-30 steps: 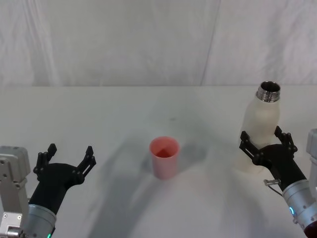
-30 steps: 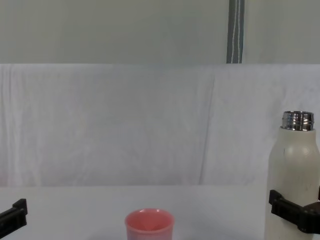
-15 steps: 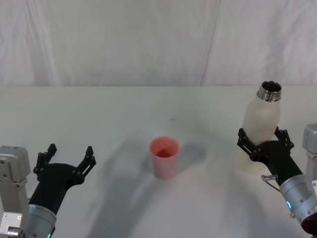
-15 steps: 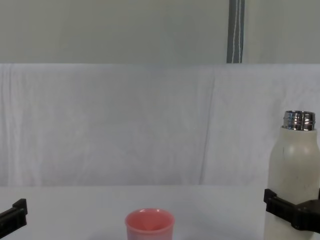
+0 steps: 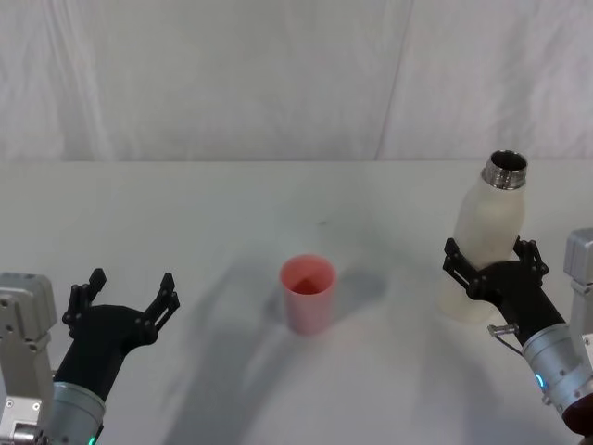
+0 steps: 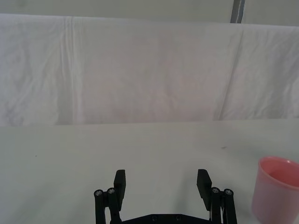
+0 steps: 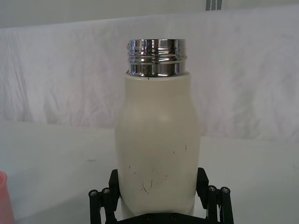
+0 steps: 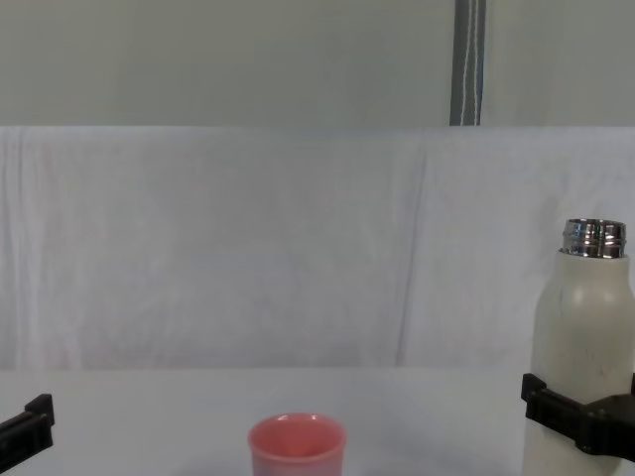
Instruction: Grasp the thermos with one hand and pour water into the cup lid.
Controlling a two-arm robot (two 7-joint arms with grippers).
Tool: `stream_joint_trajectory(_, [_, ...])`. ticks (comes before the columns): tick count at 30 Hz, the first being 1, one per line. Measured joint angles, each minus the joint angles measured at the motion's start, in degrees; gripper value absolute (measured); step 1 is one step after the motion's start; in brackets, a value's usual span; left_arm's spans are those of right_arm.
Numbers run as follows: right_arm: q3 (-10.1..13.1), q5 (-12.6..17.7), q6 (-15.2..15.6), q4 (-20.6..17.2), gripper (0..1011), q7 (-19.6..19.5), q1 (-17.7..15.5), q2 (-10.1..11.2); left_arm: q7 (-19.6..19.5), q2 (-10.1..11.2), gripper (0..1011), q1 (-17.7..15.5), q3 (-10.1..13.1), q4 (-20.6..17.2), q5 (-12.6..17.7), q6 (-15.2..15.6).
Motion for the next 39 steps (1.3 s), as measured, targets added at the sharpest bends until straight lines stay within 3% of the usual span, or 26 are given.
stream_joint_trajectory(20, [0.1,0.0,0.0,-0.2,950,0.0,-0.2,0.0,0.0,0.0,1001,0.0,0.0,0.0,0.0,0.0])
stream_joint_trajectory(32, [-1.6,-5.4,4.0,-5.1,950,-1.2,0.8,2.6,0.0,0.0,1001,0.0,0.0,0.0,0.0,0.0])
stream_joint_trajectory(39, [-1.8,-6.6,5.2,-7.5,950,-1.3,1.8,3.1,0.0,0.0,1001,0.0,0.0,0.0,0.0,0.0])
